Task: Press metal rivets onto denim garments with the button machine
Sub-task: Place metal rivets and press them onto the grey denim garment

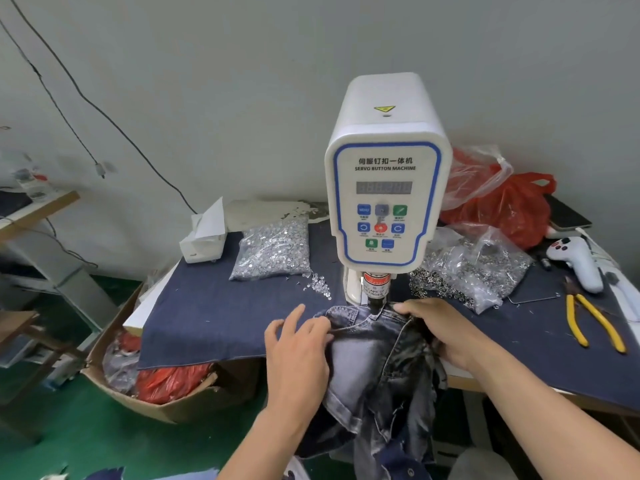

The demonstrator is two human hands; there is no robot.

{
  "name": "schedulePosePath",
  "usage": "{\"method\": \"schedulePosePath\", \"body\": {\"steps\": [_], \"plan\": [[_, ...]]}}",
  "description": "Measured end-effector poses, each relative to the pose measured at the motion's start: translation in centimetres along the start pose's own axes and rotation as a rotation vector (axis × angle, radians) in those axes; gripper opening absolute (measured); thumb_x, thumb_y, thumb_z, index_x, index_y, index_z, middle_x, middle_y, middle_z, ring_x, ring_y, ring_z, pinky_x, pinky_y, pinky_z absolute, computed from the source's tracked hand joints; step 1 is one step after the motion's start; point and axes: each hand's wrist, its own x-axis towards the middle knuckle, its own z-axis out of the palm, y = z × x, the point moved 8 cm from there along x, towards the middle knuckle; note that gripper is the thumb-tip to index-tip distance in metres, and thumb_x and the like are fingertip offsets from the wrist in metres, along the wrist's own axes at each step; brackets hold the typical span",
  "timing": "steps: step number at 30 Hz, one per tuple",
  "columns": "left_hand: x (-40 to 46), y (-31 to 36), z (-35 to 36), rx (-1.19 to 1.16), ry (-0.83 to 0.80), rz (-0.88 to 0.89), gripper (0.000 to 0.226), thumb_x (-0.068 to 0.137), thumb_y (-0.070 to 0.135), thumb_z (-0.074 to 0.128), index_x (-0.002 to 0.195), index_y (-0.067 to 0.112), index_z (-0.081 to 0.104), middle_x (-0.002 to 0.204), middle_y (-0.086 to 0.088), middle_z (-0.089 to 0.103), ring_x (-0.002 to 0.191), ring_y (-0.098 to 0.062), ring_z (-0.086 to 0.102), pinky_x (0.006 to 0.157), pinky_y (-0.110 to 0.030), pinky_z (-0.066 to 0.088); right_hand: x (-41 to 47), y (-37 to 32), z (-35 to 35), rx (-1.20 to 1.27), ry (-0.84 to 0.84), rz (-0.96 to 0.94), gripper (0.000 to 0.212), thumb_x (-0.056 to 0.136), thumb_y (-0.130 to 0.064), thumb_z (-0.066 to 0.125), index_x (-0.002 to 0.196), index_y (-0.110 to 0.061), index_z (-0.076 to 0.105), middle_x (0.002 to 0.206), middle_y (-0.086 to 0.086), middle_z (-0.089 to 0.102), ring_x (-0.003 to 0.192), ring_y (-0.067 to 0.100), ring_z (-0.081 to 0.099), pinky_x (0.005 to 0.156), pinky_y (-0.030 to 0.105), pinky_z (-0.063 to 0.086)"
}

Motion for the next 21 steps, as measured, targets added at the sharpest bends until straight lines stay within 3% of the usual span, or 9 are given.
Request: {"method": "schedulePosePath", "body": {"steps": [3,6,9,12,15,17,19,21], "plan": [[1.2,0.3,0.1,0.028,-0.041,0.037,0.034,0.103,0.008,0.046,0.117,0.035,0.06,0.126,0.017,0.071,0.154,-0.019,0.032,0.111,-0.036,0.016,-0.3,-0.4,0.3,-0.102,-0.028,0.023,0.055,0.066,-0.069,0.083,0.097,-0.023,0.084,0.103,0.004,0.08,0.099,0.024,0.076,0.094,0.038,0.055],[1.9,0.6,-0.1,0.009,-0.058,0.043,0.043,0.094,0.001,0.053,0.119,0.036,0.061,0.131,0.019,0.065,0.144,-0.021,0.037,0.104,-0.035,0.02,-0.2,-0.9,0.5,-0.153,-0.034,-0.049,0.039,0.077,-0.063,0.08,0.1,-0.032,0.083,0.106,-0.004,0.08,0.104,0.014,0.074,0.105,0.04,0.051],[1.5,-0.2,0.1,-0.053,-0.075,-0.068,0.016,0.106,0.027,0.053,0.116,0.035,0.063,0.138,0.011,0.048,0.134,-0.024,0.035,0.101,-0.039,0.026,0.0,-0.9,0.4,-0.067,0.021,-0.066,0.022,0.086,-0.05,0.077,0.098,-0.033,0.083,0.108,-0.004,0.079,0.102,0.013,0.075,0.099,0.037,0.052],[0.5,-2.0,1.3,-0.034,-0.201,-0.249,0.023,0.109,0.052,0.041,0.12,0.038,0.055,0.139,0.0,0.044,0.13,-0.029,0.038,0.103,-0.045,0.034,0.2,-0.6,0.1,-0.044,0.063,-0.063,0.023,0.085,-0.051,0.078,0.098,-0.033,0.082,0.106,-0.008,0.079,0.108,0.016,0.071,0.102,0.039,0.048],[0.7,-2.6,2.0,-0.215,-0.284,-0.285,0.011,0.113,0.034,0.04,0.116,0.034,0.05,0.123,0.003,0.063,0.116,-0.026,0.054,0.091,-0.04,0.038,0.4,-0.6,0.5,-0.069,0.027,-0.08,0.036,0.08,-0.057,0.078,0.103,-0.03,0.082,0.108,-0.005,0.079,0.111,0.019,0.071,0.106,0.042,0.048],[1.6,-2.5,1.7,-0.438,-0.27,-0.307,0.021,0.111,0.016,0.042,0.117,0.032,0.054,0.125,0.003,0.062,0.11,-0.017,0.055,0.09,-0.034,0.04,0.5,-0.6,0.3,-0.066,0.055,-0.088,0.046,0.072,-0.061,0.079,0.104,-0.028,0.081,0.11,-0.003,0.079,0.112,0.02,0.07,0.108,0.044,0.047],[2.7,-2.0,1.7,-0.592,-0.255,-0.326,0.036,0.106,0.005,0.039,0.117,0.035,0.055,0.13,0.002,0.056,0.116,-0.015,0.052,0.101,-0.033,0.041,0.5,-0.5,-0.2,-0.053,0.087,-0.09,0.037,0.076,-0.059,0.079,0.1,-0.031,0.082,0.107,-0.006,0.079,0.109,0.019,0.071,0.104,0.042,0.048],[3.4,-1.7,2.1,-0.674,-0.243,-0.393,0.038,0.101,0.007,0.037,0.111,0.038,0.058,0.127,0.004,0.053,0.123,-0.019,0.049,0.112,-0.041,0.037,0.5,-0.2,-0.5,-0.066,0.075,-0.101,0.026,0.084,-0.056,0.076,0.095,-0.033,0.082,0.101,-0.007,0.08,0.103,0.016,0.074,0.098,0.039,0.049]]}}
